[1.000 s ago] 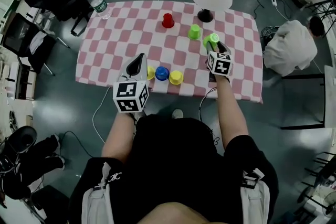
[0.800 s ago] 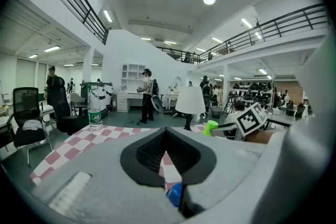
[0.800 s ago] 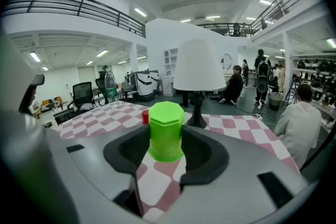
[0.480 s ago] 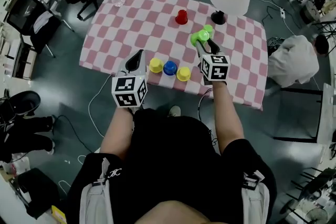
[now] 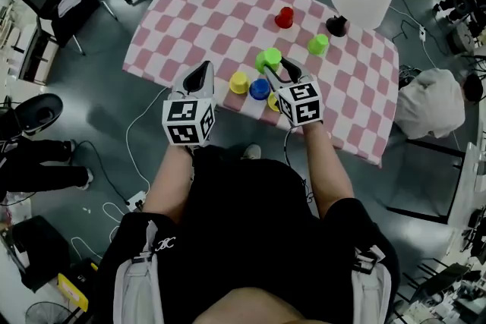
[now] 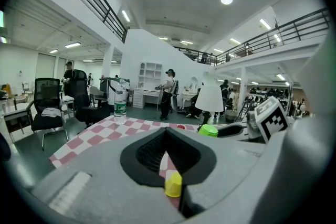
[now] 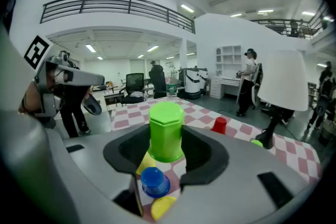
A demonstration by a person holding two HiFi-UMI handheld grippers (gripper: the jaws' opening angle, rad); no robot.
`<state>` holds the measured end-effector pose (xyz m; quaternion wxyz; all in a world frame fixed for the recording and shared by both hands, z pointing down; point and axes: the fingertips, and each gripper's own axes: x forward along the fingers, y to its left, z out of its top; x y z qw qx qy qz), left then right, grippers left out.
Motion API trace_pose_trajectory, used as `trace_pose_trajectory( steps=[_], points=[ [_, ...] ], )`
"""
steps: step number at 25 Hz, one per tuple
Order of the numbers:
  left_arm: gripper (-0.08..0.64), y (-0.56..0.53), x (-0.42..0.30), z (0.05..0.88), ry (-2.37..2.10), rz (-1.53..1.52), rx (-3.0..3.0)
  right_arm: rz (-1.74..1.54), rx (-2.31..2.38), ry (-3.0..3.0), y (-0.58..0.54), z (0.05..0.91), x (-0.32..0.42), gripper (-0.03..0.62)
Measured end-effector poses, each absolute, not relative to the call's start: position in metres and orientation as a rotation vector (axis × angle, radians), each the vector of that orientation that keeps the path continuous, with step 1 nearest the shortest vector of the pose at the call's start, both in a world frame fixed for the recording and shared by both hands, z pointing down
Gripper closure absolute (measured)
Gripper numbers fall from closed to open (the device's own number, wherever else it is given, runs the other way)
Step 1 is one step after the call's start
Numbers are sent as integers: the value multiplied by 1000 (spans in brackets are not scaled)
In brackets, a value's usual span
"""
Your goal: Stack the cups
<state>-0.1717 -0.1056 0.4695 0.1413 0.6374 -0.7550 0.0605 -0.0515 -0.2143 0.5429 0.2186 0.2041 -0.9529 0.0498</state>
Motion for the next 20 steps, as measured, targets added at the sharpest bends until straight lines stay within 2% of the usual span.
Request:
trace_pose_trajectory(
  steps=[8,20],
  points=[
    [545,-100,-180,468,-2192,166,1833,94,298,-2587,-172,577,-75,402],
    [545,-97,-179,472,-2192,167,1816,96,259,-2550,-162,610,-76,400]
  ],
)
